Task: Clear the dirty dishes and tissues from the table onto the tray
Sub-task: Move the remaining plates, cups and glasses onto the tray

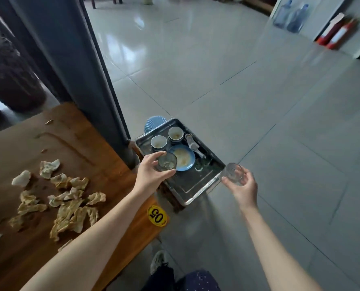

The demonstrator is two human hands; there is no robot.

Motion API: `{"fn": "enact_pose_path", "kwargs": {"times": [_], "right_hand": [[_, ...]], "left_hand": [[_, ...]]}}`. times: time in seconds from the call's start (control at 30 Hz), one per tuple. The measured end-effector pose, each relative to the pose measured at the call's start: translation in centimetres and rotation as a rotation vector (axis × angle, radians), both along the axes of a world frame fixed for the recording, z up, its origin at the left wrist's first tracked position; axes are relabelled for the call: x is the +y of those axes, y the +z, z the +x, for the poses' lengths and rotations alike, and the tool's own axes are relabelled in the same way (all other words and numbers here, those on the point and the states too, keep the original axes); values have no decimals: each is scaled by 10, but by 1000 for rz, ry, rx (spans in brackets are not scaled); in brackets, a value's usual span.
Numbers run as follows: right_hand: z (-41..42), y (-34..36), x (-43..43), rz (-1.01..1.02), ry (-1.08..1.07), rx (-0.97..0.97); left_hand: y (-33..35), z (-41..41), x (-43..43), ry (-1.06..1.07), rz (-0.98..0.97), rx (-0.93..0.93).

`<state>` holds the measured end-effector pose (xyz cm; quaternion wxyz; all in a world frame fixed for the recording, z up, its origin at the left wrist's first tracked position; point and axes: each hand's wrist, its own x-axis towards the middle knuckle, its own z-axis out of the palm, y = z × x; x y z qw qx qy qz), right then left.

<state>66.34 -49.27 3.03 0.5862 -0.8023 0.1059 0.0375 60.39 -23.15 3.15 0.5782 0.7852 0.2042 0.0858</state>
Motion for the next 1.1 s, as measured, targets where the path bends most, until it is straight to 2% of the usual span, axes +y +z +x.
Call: {"fn": "enact_pose_path", "kwargs": {"times": [0.2,0.33,0.53,0.87,0.97,1.1], "right_hand": [[71,-32,-21,16,34,70],[118,-65,-30,50,145,173],[187,-108,-58,-26,303,285],[227,-216,-64,-108,542,430],[245,-243,-64,-99,534,439],[259,-274,-61,-152,638,407]], "left_hand": [[-27,58,-32,16,-42,93],[-54,90,-61,100,-66,179],[-104,132,-117,232,-147,334],[-212,175,-171,334,-254,440],[-244,181,-176,329,-277,448],[-276,187,-186,371,-317,470]]}}
